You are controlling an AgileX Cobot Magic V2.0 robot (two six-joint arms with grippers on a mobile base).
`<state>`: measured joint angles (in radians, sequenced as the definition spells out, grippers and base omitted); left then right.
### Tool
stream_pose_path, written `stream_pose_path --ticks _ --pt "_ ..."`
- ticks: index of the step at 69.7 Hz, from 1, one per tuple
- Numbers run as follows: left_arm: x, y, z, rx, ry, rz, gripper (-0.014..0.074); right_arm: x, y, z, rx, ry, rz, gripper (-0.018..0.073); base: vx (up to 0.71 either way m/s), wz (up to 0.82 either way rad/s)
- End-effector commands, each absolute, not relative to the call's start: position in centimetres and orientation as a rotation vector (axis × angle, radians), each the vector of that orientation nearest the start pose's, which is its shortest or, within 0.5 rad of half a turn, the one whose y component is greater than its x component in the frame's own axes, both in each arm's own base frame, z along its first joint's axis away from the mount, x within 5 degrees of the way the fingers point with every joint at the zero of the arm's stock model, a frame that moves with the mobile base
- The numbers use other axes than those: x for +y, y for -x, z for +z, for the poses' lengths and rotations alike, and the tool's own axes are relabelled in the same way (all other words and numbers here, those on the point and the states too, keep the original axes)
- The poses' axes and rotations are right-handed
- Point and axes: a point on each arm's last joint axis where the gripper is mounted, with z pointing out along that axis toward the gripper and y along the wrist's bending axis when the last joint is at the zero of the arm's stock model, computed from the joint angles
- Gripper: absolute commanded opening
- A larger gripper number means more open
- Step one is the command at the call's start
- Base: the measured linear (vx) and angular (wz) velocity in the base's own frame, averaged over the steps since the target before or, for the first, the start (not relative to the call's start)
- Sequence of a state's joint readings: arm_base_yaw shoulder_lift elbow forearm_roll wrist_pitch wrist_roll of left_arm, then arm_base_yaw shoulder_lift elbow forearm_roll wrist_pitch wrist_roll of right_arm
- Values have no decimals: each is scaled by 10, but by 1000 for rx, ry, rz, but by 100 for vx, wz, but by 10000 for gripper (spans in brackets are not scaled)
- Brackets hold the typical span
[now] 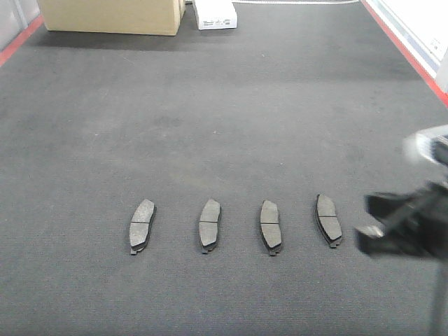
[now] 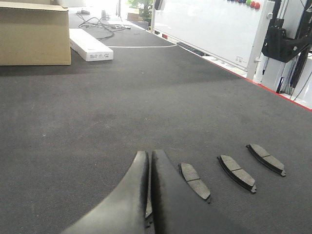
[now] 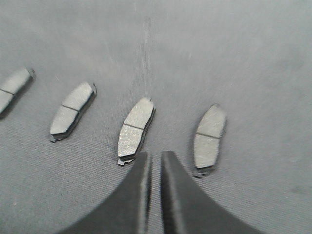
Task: Move and align brake pads A on conveyor
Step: 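Open the right gripper and lift it away from the pad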
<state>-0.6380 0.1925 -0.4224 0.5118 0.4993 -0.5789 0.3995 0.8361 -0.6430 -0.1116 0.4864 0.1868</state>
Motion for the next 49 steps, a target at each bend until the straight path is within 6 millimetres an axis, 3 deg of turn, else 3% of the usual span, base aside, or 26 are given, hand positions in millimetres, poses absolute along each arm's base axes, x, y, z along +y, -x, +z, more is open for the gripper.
stream_pose_path --ticks 1,27,36,49 --pt "-15 -52 314 1619 -278 -389 -6 51 -138 318 1968 341 192 -8 0 0" --pt "-15 -52 314 1619 -278 -389 -6 20 -69 304 1712 338 157 -6 0 0" --pt "-15 -52 314 1619 -278 -389 -6 14 -56 300 1655 329 149 -4 0 0" --pt "-15 -52 314 1619 -278 -389 -6 12 -53 301 1637 324 151 -3 0 0"
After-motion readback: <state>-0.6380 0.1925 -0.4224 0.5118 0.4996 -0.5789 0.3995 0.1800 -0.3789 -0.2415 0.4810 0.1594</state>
